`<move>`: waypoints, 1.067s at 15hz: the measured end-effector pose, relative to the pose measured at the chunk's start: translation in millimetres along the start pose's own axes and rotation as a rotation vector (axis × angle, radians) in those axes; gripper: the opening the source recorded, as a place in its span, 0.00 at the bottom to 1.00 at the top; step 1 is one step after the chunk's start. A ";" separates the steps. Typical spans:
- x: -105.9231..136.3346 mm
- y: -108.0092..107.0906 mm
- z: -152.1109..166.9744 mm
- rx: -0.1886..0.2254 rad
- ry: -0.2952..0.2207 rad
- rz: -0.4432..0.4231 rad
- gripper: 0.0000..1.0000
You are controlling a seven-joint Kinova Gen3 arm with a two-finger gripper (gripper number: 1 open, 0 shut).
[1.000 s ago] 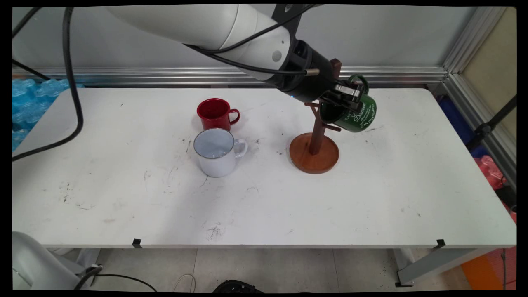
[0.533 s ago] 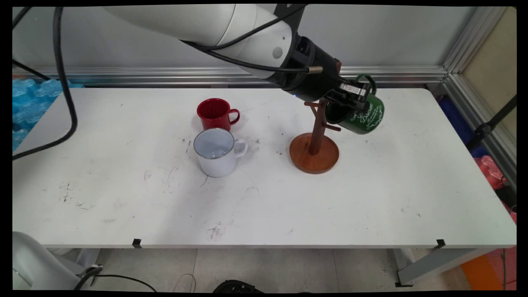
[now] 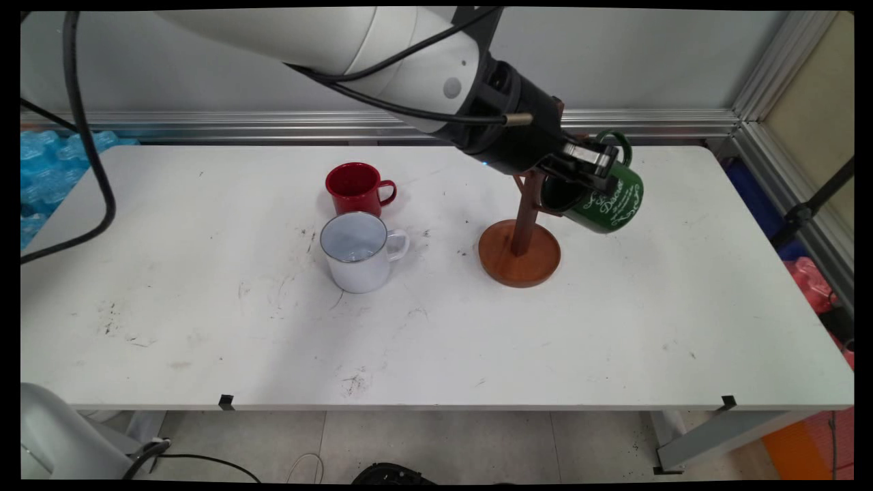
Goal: Place the picked object on the table
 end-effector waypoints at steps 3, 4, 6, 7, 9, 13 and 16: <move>-4.8 -4.0 -6.8 0.017 -0.032 0.040 0.00; -6.2 -5.6 -8.8 0.024 -0.041 0.051 0.00; -11.6 -11.5 -16.3 0.048 -0.077 0.087 0.00; -13.7 -13.3 -19.2 0.056 -0.091 0.102 0.00; -17.6 -15.9 -23.8 0.068 -0.119 0.131 0.00; -26.9 -18.6 -30.2 0.103 -0.190 0.205 0.00; -32.8 -17.9 -29.9 0.130 -0.252 0.267 0.00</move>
